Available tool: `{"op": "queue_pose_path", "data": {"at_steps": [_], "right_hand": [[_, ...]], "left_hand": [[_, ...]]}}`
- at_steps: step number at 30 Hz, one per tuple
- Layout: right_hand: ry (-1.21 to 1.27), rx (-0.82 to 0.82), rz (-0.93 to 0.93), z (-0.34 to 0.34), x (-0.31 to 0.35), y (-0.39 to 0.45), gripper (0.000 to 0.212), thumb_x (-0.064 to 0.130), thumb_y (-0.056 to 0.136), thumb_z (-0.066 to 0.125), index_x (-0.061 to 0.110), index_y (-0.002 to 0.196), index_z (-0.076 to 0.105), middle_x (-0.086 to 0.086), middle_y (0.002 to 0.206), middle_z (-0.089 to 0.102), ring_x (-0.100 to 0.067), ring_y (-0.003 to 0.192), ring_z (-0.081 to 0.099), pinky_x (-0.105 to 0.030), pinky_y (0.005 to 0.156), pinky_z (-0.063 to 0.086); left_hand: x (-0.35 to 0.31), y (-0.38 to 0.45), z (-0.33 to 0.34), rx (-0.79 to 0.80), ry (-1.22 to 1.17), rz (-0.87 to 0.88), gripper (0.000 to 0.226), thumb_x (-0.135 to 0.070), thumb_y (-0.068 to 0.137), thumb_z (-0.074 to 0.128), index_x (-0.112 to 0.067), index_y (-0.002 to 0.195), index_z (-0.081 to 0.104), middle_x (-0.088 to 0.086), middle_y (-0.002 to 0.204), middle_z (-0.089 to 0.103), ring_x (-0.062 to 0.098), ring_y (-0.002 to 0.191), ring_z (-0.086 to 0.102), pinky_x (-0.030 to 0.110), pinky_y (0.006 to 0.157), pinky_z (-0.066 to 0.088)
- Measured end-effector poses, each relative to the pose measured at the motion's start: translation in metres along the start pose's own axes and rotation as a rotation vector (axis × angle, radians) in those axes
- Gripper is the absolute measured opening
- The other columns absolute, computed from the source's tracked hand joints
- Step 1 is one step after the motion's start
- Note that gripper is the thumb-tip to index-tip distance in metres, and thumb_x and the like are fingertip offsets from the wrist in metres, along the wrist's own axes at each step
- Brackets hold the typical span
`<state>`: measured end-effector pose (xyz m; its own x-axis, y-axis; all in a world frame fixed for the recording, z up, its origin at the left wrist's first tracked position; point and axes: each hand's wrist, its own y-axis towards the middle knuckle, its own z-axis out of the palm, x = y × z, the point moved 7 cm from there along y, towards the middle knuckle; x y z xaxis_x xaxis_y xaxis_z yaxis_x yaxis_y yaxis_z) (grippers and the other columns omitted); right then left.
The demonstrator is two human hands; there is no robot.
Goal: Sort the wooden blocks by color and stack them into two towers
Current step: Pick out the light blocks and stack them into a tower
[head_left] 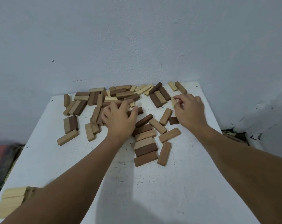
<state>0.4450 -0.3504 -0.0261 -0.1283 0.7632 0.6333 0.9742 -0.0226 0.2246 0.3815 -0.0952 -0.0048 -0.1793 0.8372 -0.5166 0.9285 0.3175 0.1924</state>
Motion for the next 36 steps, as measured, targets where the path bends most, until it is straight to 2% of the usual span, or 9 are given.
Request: {"op": "queue_pose_path", "data": {"at_steps": [5, 7, 10, 16, 19, 24, 28, 32, 36], "right_hand": [[-0.004, 0.021, 0.029, 0.002, -0.006, 0.004, 0.030, 0.022, 0.098, 0.052, 0.031, 0.123, 0.068, 0.005, 0.114, 0.066, -0.025, 0.113, 0.050, -0.044, 0.105, 0.038], [-0.009, 0.025, 0.028, 0.003, -0.007, 0.004, 0.035, 0.025, 0.098, 0.052, 0.034, 0.129, 0.065, 0.006, 0.111, 0.063, -0.025, 0.113, 0.049, -0.045, 0.106, 0.038], [-0.043, 0.060, 0.034, 0.006, -0.009, 0.005, 0.045, 0.030, 0.099, 0.050, 0.040, 0.143, 0.056, 0.004, 0.120, 0.059, -0.025, 0.118, 0.045, -0.046, 0.109, 0.034], [-0.185, 0.123, 0.048, 0.012, -0.008, 0.006, 0.056, 0.043, 0.100, 0.044, 0.039, 0.155, 0.038, -0.002, 0.135, 0.048, -0.027, 0.127, 0.038, -0.045, 0.114, 0.024], [-0.237, 0.152, 0.057, 0.014, -0.007, 0.006, 0.061, 0.049, 0.099, 0.042, 0.039, 0.158, 0.032, -0.002, 0.134, 0.045, -0.028, 0.127, 0.038, -0.046, 0.116, 0.023], [-0.229, 0.147, 0.057, 0.013, -0.007, 0.006, 0.052, 0.049, 0.098, 0.045, 0.039, 0.149, 0.047, -0.002, 0.134, 0.047, -0.028, 0.128, 0.038, -0.045, 0.116, 0.022], [-0.166, 0.122, 0.064, 0.013, -0.009, 0.007, 0.046, 0.049, 0.097, 0.049, 0.041, 0.141, 0.055, 0.000, 0.136, 0.049, -0.025, 0.130, 0.038, -0.045, 0.117, 0.023], [-0.152, 0.130, 0.060, 0.012, -0.009, 0.007, 0.049, 0.051, 0.098, 0.050, 0.041, 0.145, 0.052, 0.000, 0.139, 0.048, -0.027, 0.132, 0.038, -0.047, 0.117, 0.023], [-0.188, 0.155, 0.058, 0.013, -0.009, 0.008, 0.055, 0.053, 0.098, 0.048, 0.040, 0.152, 0.043, -0.003, 0.142, 0.047, -0.029, 0.135, 0.037, -0.048, 0.118, 0.022]], "left_hand": [[-0.048, 0.036, 0.024, 0.082, 0.251, 0.172, 0.039, -0.042, 0.105, 0.049, -0.039, 0.143, 0.058, 0.005, 0.145, 0.043, 0.035, 0.135, 0.030, 0.051, 0.118, 0.013], [-0.057, 0.048, 0.038, 0.109, 0.342, 0.209, 0.041, -0.039, 0.106, 0.046, -0.037, 0.147, 0.054, 0.009, 0.147, 0.041, 0.037, 0.136, 0.030, 0.053, 0.117, 0.016], [-0.056, 0.058, 0.051, 0.146, 0.405, 0.216, 0.039, -0.036, 0.107, 0.042, -0.037, 0.144, 0.056, 0.011, 0.147, 0.039, 0.039, 0.135, 0.030, 0.055, 0.117, 0.016], [-0.048, 0.057, 0.051, 0.079, 0.332, 0.192, 0.030, -0.045, 0.101, 0.054, -0.023, 0.118, 0.065, 0.011, 0.135, 0.045, 0.036, 0.127, 0.035, 0.049, 0.113, 0.019], [-0.045, 0.057, 0.049, 0.068, 0.338, 0.154, 0.037, -0.054, 0.099, 0.056, -0.025, 0.119, 0.064, 0.009, 0.136, 0.043, 0.035, 0.129, 0.033, 0.050, 0.116, 0.016], [-0.042, 0.053, 0.040, 0.033, 0.324, 0.113, 0.030, -0.045, 0.100, 0.058, -0.025, 0.116, 0.073, 0.008, 0.137, 0.041, 0.036, 0.130, 0.030, 0.052, 0.117, 0.011], [-0.038, 0.040, 0.019, -0.079, 0.216, 0.055, 0.024, -0.036, 0.096, 0.061, -0.026, 0.113, 0.075, 0.007, 0.135, 0.045, 0.036, 0.128, 0.034, 0.052, 0.115, 0.017], [-0.019, 0.000, -0.002, -0.150, 0.089, 0.045, 0.020, -0.040, 0.097, 0.065, -0.028, 0.110, 0.075, 0.007, 0.129, 0.049, 0.036, 0.127, 0.035, 0.053, 0.110, 0.026], [0.018, -0.039, -0.001, -0.109, 0.039, 0.045, 0.025, -0.040, 0.100, 0.062, -0.027, 0.118, 0.073, 0.005, 0.123, 0.052, 0.031, 0.121, 0.037, 0.042, 0.103, 0.029]]}}
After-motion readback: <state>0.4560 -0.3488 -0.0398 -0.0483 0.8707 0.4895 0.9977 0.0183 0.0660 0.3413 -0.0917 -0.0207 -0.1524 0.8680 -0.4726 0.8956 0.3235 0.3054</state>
